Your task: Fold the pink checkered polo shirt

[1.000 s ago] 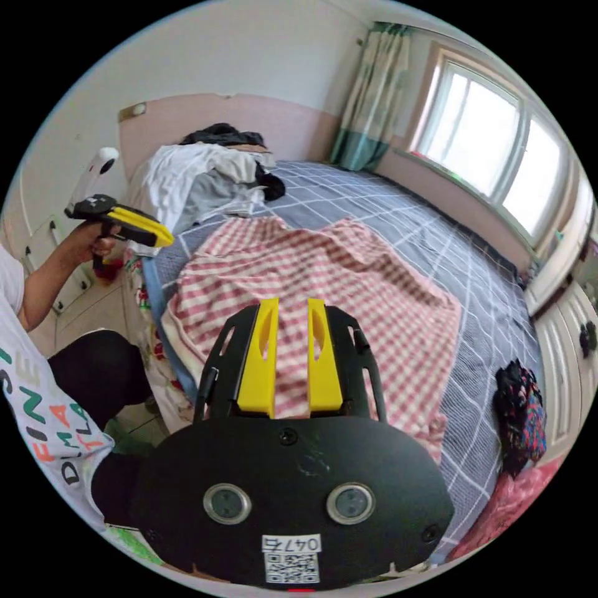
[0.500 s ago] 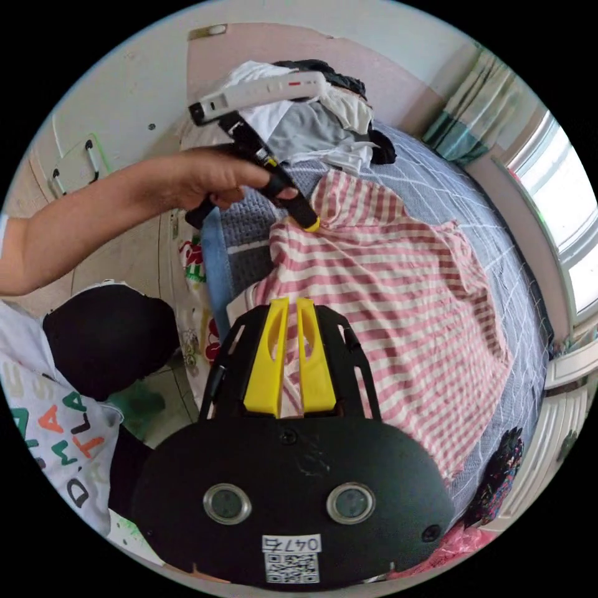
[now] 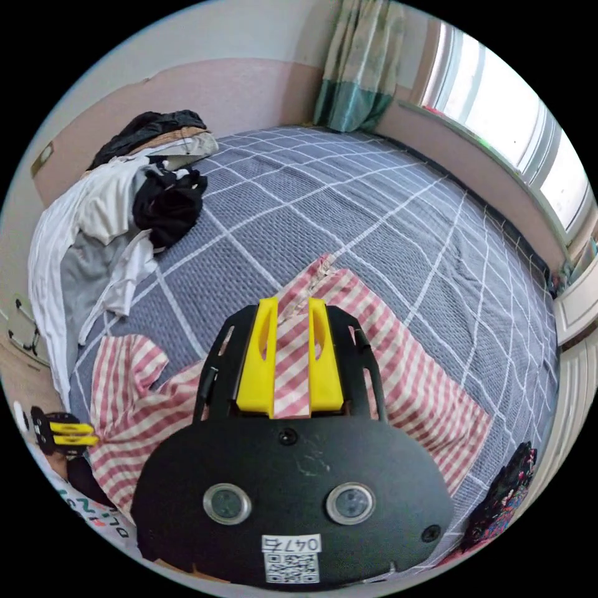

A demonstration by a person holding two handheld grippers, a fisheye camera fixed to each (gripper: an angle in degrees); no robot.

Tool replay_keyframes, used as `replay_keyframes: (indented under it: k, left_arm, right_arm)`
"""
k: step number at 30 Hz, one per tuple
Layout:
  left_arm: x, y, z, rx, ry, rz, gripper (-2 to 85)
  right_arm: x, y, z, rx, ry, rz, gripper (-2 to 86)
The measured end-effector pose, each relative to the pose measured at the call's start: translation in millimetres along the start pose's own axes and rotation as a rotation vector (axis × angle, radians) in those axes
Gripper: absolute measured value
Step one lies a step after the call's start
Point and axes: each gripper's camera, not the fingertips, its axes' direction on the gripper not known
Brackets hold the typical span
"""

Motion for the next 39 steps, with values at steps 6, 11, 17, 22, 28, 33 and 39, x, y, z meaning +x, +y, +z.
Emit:
replay_keyframes:
  k: [6,11,17,22,28,33,39]
  left_arm:
    - [-18.9,10.6,4.7,0.018,0.081,0.008,0.2]
    - [-35.0,18.6,2.7,0.048,0.164,-0.009,-0.2]
    - [-42.0,27.3,-7.4,0.113,0.199,-0.018,-0.4]
    - [-46.6,36.4,-5.2,0.094,0.173,-0.042,-0.4]
    - [-52.4,44.6,-11.2,0.149,0.192,-0.095,-0.4]
    - [-51.2,53.3,-25.4,0.216,0.115,-0.120,-0.7]
    - [-55.2,53.9,-26.9,0.201,0.156,-0.158,-0.6]
  right_arm:
    - [34.1,-68.6,74.9,-0.162,-0.016,0.141,2.4]
    - [29.6,-112.6,74.3,-0.117,0.015,0.081,0.0]
    - [54.4,-153.0,69.9,-0.204,-0.029,0.067,3.4]
    - [86.4,-167.0,40.2,-0.041,-0.241,0.159,6.2]
    - [69.4,-190.1,71.4,-0.212,-0.094,0.066,4.9]
    - [69.0,-204.5,60.3,-0.124,-0.028,0.049,3.6]
    - [92.3,-212.0,52.3,-0.204,-0.103,0.062,11.5]
